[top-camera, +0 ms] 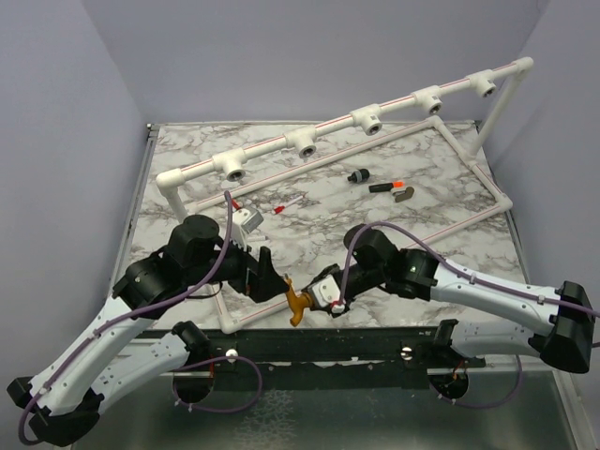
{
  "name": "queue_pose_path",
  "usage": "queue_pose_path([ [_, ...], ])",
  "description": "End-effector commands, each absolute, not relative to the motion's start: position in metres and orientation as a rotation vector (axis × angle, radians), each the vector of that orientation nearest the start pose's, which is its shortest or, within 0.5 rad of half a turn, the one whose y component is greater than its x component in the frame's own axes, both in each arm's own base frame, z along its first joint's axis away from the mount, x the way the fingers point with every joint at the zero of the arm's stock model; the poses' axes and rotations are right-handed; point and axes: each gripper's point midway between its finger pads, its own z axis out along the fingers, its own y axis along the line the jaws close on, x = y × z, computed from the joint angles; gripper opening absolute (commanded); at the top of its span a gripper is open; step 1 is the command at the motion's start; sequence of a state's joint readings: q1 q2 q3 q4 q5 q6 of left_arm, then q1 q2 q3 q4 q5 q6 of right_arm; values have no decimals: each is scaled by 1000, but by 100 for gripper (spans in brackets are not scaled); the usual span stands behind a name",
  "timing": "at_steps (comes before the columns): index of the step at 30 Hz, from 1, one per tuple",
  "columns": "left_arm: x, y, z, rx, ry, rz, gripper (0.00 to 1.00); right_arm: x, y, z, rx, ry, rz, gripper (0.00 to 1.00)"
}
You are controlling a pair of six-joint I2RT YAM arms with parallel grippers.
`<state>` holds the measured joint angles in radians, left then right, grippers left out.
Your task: Install the water faucets
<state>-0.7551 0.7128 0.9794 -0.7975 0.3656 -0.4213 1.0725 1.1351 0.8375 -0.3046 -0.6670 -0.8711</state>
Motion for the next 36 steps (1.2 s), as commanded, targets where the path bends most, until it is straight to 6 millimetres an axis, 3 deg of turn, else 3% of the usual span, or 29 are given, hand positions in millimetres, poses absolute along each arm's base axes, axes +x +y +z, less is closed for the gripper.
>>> queue_pose_path([
  [1,80,-212,241,651,2282,-1180,97,86,335,185,-2069,740,760,1],
  [13,62,-216,225,680,2354,-1287,81,82,347,194,-2113,541,673,1],
  [23,55,-222,223,708,2363,-1364,59,79,352,197,-2154,486,626,1],
  [36,53,-224,221,706,2376,-1387,45,70,356,194,-2188,461,611,1],
])
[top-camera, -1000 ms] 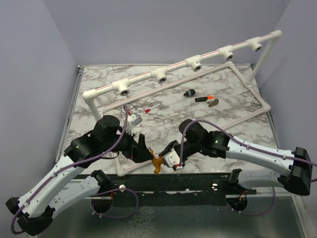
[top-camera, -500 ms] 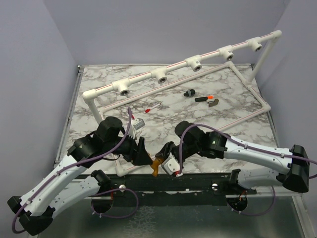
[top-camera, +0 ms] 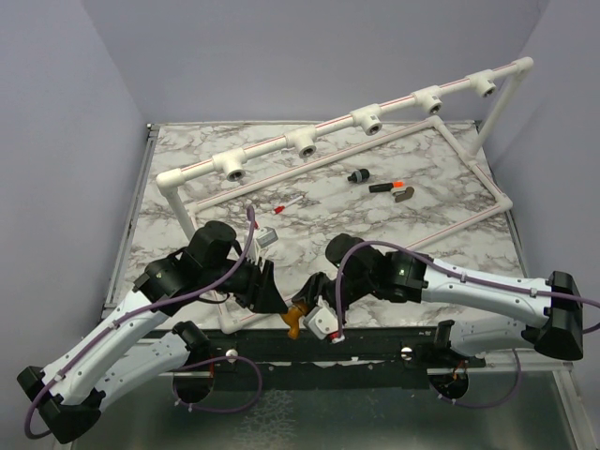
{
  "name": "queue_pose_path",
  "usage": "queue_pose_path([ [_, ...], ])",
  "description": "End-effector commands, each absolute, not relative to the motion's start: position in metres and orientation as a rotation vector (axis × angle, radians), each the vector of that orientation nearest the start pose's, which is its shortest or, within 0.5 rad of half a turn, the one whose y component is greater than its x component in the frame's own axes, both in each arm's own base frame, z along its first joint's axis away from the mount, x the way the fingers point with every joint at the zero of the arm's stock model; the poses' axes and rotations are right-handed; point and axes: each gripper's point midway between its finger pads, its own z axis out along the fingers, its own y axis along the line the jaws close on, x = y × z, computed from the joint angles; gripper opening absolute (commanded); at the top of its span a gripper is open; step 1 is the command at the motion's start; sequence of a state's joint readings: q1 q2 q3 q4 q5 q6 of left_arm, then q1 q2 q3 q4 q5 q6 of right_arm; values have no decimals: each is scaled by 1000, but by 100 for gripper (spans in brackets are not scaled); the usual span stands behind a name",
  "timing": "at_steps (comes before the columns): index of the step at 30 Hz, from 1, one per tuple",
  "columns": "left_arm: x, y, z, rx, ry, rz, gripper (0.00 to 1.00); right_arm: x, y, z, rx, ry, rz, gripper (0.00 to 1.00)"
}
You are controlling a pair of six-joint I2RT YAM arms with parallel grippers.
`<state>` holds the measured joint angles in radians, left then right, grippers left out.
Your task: Install the water faucets
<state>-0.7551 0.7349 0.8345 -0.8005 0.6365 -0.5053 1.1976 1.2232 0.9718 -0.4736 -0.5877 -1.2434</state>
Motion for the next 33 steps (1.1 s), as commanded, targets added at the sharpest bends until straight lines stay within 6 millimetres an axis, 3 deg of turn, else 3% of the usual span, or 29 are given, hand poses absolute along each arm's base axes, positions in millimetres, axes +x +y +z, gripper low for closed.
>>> queue_pose_path([
  [1,53,-225,221,707,2375,-1390,43,71,356,194,-2191,462,607,1],
  [4,52,-226,220,717,2377,-1407,29,71,357,192,-2193,462,597,1],
  [7,49,-227,218,734,2389,-1425,2,72,357,190,-2193,469,592,1],
  [8,48,-227,217,736,2393,-1427,0,72,357,189,-2191,470,594,0],
  [13,47,-227,218,740,2390,-1437,0,75,359,191,-2167,502,588,3],
  [23,45,-225,219,735,2378,-1440,0,81,362,205,-2077,655,614,23],
  [33,45,-224,219,746,2366,-1437,0,85,354,211,-2020,817,627,36],
])
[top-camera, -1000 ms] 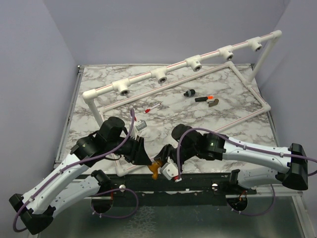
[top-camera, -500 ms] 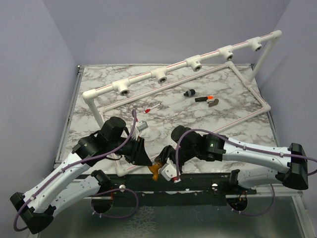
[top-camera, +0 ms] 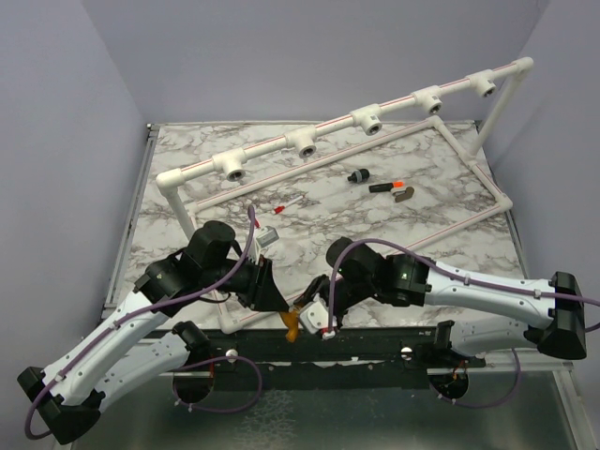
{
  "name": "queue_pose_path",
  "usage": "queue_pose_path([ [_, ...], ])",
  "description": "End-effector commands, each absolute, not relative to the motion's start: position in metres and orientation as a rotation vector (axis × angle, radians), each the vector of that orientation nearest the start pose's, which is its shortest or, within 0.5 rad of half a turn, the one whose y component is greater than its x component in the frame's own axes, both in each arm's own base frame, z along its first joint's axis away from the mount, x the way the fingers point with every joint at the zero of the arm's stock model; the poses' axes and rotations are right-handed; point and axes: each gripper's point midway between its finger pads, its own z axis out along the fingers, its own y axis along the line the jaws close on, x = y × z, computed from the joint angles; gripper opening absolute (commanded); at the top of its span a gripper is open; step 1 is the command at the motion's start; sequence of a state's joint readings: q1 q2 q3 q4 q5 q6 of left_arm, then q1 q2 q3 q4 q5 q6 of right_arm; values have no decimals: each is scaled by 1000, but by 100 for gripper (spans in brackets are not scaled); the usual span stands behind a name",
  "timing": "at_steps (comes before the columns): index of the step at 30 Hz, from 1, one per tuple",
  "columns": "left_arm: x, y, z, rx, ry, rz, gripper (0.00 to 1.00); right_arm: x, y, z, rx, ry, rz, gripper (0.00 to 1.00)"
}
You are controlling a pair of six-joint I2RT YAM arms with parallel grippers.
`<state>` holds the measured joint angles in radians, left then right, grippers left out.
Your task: Install the water faucets
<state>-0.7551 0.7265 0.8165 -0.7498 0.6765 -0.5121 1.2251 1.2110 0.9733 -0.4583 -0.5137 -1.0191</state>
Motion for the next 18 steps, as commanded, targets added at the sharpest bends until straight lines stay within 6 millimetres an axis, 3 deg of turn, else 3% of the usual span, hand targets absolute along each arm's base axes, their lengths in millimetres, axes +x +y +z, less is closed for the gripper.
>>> queue_pose_path([
  [1,45,-224,219,748,2366,-1438,0,86,353,211,-2020,825,623,37],
  [6,43,-223,217,758,2364,-1442,0,89,351,212,-2006,874,613,43],
  [18,41,-224,217,786,2359,-1454,0,97,355,220,-1964,952,597,47],
])
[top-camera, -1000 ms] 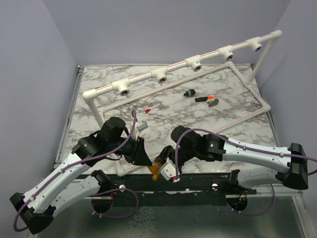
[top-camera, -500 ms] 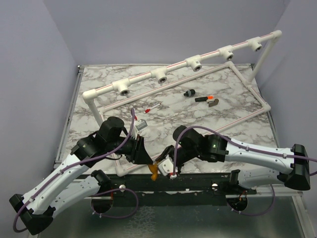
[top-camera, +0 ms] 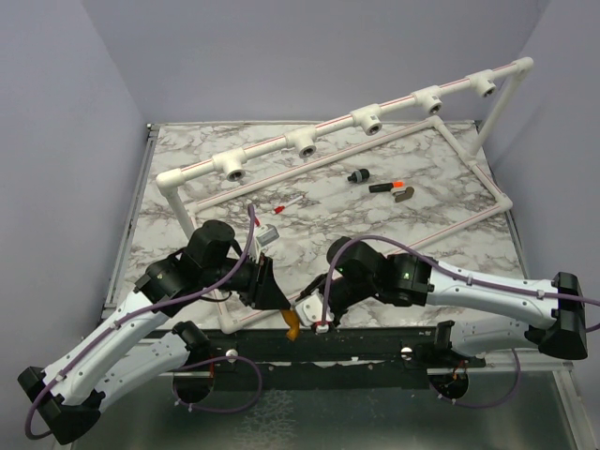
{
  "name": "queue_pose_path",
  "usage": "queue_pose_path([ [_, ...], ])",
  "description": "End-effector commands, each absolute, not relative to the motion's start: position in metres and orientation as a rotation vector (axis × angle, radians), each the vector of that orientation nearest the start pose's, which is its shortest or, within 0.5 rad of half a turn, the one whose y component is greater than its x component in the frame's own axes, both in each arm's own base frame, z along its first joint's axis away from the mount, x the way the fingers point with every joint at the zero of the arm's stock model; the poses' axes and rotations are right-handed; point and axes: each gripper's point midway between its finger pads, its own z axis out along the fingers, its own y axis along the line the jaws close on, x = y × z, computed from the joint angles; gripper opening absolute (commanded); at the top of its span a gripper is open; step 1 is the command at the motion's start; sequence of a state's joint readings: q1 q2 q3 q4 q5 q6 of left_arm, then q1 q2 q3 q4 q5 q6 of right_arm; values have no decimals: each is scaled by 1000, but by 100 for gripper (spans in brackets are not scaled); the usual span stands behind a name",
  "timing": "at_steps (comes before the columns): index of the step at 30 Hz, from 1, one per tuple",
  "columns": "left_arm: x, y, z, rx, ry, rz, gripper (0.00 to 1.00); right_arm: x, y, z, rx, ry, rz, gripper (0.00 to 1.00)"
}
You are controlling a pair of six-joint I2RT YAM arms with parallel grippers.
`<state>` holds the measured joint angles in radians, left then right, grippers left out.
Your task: Install the water faucets
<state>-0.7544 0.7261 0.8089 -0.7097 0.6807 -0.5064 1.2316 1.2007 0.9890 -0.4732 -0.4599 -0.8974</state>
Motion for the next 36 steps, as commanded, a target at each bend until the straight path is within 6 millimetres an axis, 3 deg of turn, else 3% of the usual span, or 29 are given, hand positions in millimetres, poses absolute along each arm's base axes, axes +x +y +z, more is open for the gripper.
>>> queue_pose_path([
  [1,41,-224,217,787,2358,-1454,0,98,355,221,-1957,961,594,47],
  [8,43,-225,219,801,2346,-1449,0,105,356,229,-1917,996,573,57],
  [11,44,-225,219,804,2346,-1442,0,105,355,233,-1901,991,573,98],
  [12,44,-225,218,805,2347,-1440,0,105,355,234,-1897,990,570,100],
  [21,58,-224,219,755,2334,-1355,0,119,339,240,-1797,1093,491,100],
  [27,79,-221,226,662,2286,-1239,0,148,311,253,-1419,1431,436,100],
  [36,112,-219,253,501,2140,-1142,0,151,277,236,-1074,1749,481,100],
])
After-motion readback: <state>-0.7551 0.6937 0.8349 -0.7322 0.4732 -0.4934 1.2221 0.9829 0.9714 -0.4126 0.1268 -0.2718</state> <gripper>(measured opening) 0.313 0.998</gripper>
